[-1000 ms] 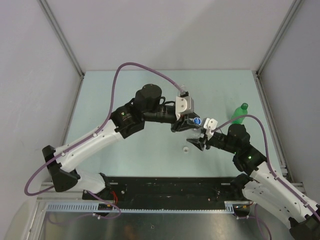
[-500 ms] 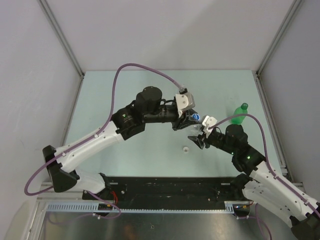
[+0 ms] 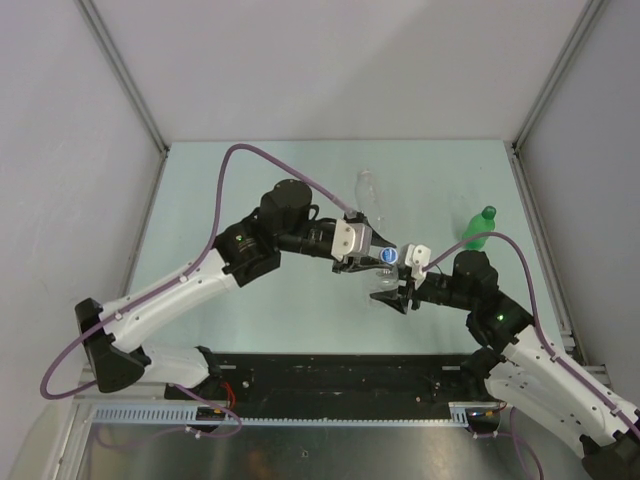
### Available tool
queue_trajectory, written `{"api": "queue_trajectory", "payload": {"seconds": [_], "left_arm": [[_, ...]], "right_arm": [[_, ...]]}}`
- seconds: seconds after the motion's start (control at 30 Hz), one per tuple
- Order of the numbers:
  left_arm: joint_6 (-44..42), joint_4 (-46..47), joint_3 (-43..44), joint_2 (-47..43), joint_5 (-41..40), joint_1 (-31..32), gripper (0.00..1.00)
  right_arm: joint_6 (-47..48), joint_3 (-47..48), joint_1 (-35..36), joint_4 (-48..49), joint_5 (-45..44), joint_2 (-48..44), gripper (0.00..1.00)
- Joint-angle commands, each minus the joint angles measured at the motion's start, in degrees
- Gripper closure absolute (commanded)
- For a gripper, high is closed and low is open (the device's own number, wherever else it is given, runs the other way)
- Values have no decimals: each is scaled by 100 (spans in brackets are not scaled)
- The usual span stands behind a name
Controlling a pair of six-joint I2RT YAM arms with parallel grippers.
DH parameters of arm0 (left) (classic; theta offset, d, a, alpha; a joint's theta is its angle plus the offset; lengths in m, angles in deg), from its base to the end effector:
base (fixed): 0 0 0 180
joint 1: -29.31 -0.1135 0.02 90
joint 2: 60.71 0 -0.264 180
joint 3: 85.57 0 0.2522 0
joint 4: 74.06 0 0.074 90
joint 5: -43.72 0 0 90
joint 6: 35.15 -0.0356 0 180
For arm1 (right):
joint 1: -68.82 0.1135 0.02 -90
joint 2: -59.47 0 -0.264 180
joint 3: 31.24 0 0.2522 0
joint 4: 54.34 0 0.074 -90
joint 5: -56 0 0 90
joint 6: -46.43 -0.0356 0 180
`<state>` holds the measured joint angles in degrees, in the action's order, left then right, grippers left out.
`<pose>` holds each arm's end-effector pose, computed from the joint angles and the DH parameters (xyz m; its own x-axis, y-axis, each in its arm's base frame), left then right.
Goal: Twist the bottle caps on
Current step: Screw the bottle cap onto the plastic bottle.
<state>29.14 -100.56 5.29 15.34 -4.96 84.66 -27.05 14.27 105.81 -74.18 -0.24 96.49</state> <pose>0.1506 -0.2592 0.4138 0.3237 0.1047 -0.9403 0.9379 -0.1668 0.3043 0.1161 0.1122 0.2893 0.1153 -0.2091 -0.9711 -0.9415 0.2887 -0.1739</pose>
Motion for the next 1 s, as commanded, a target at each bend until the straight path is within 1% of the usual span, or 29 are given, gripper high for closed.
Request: {"api": "queue_trajectory", "payload": {"seconds": [0.0, 0.33, 0.4, 0.43, 0.5, 0.53, 0.63, 0.8, 0.9, 0.97], "left_arm": [[-293, -1045, -378, 370, -201, -60, 66], [118, -1046, -196, 406, -480, -109, 34], [115, -1045, -200, 387, -470, -118, 29], [121, -1042, -198, 373, -451, -120, 25], [118, -1037, -192, 333, -404, -121, 9], [132, -1029, -189, 310, -378, -121, 5], [182, -1009, -191, 200, -326, -121, 1], [438, -831, -277, -42, -463, -116, 1], [754, -634, -361, -125, -763, -121, 1], [1036, -452, -452, -194, -1112, -121, 0]], "right_arm": [[108, 562, 67, 1577, 848, -256, 100], [223, 603, 69, 1282, 497, -179, 100], [226, 615, 71, 1239, 464, -177, 100], [232, 623, 71, 1214, 438, -173, 100], [237, 647, 67, 1158, 362, -158, 100], [229, 656, 69, 1134, 290, -146, 100], [194, 685, 71, 1061, 82, -119, 100], [149, 715, 70, 946, -96, -92, 100], [117, 723, 71, 904, -106, -92, 100], [50, 740, 65, 858, -137, -81, 100]]}}
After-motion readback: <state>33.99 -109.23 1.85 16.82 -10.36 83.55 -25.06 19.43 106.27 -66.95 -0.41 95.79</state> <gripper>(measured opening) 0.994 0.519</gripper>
